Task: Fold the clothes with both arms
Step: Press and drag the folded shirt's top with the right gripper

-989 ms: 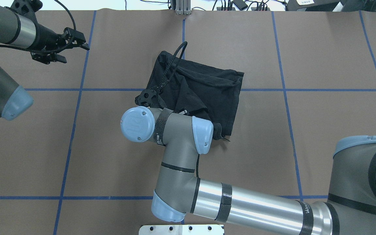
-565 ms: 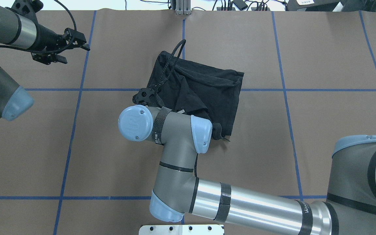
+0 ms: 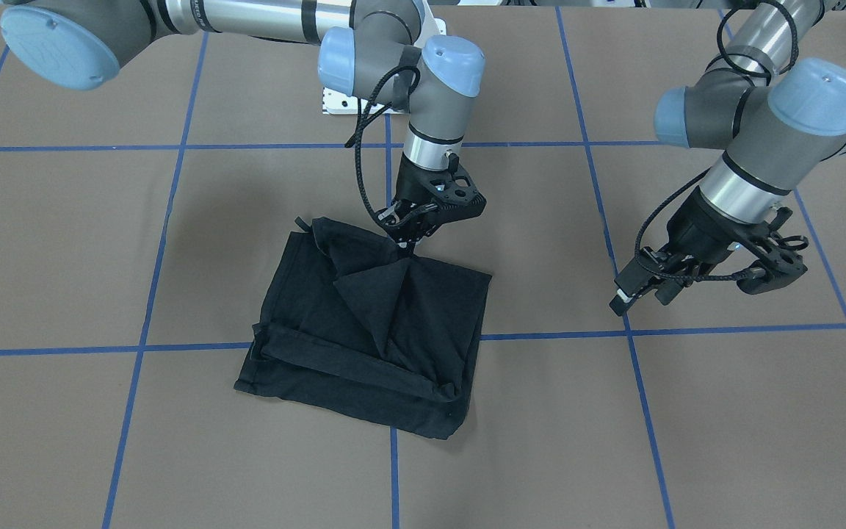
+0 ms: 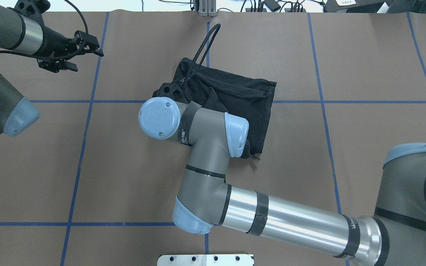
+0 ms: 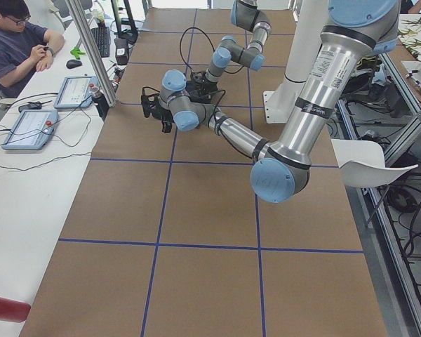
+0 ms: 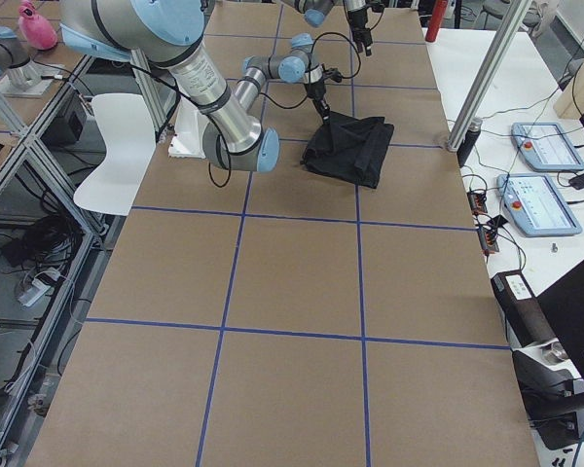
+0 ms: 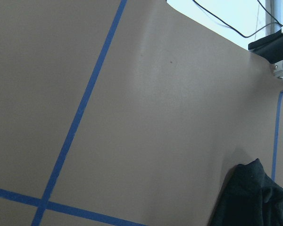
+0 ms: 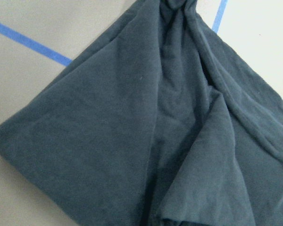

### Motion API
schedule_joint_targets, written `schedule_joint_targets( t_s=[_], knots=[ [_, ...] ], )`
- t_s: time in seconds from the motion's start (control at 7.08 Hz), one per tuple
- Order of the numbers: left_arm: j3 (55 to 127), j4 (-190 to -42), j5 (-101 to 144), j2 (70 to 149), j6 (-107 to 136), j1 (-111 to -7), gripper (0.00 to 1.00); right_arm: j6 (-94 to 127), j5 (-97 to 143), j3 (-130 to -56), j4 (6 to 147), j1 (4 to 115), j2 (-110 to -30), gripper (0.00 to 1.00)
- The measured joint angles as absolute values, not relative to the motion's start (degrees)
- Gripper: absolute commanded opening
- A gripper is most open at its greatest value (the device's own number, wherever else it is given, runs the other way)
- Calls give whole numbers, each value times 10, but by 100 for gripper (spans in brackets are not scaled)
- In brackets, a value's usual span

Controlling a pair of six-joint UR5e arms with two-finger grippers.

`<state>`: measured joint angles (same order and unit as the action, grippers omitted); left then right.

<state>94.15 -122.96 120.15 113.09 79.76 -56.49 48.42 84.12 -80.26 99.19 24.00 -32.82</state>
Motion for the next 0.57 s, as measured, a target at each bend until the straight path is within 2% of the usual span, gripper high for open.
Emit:
schedule_joint_targets(
  t_s=[0.57],
  knots=[
    [945,-1227,1201,1141,800,-564,100,375,893,-831,990,339,-370,0]
  ],
)
